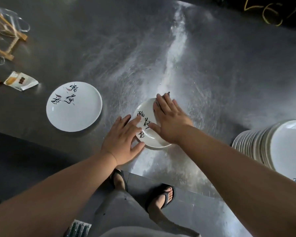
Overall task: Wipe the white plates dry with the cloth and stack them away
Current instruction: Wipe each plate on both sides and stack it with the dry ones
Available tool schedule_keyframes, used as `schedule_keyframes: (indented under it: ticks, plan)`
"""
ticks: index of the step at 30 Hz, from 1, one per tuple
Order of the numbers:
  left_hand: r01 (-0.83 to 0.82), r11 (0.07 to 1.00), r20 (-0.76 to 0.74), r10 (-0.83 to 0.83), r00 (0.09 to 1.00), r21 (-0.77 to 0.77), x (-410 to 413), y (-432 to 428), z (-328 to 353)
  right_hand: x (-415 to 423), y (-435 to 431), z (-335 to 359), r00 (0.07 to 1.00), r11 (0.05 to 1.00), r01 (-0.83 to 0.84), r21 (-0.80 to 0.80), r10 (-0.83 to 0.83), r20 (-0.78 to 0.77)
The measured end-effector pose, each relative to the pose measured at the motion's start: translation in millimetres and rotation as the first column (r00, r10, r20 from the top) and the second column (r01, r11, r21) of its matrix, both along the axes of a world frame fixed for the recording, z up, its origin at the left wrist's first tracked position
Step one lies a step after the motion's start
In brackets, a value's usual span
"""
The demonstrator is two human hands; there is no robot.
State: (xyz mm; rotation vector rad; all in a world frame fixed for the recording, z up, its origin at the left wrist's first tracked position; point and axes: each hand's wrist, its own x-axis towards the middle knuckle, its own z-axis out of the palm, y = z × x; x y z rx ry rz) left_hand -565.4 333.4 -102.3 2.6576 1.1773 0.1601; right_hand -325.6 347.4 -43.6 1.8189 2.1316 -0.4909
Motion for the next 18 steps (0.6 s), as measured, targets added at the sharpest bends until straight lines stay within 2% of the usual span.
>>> schedule_keyframes:
  ticks: [1,5,8,14,16,18]
  plan:
    - [0.000,1.000,0.005,0.000,1.000,0.004,-0.2,0.1,0.6,2.9,-1.1,-2.2,1.000,1.000,-0.003,-0.006,0.003,0.007]
    - [-0.006,1.000,0.019,0.007,1.000,-0.012,0.0,1.8,-0.1,7.2,-70.9,7.3,0.986,0.985,0.163,-0.052,-0.164,-0.035]
    - [-0.020,1.000,0.096,0.021,0.995,-0.015,-2.2,2.6,-0.9,-16.9,-116.2,19.4,0.995,0.989,0.097,-0.111,-0.099,-0.017]
    - [0.013,0.999,-0.017,-0.012,1.000,0.042,-3.6,-2.7,1.3,9.3,-32.9,6.8,0.982,0.987,0.157,-0.043,-0.151,0.111]
    - [0.015,0.999,-0.014,-0.014,1.000,0.045,-3.9,-3.8,1.2,6.5,-37.3,3.3,0.990,0.990,0.131,-0.047,-0.129,0.053]
    - [-0.005,0.999,0.029,0.004,1.000,0.040,-2.3,-3.9,1.3,-6.9,-71.3,2.8,0.996,0.997,0.010,-0.073,-0.017,-0.092]
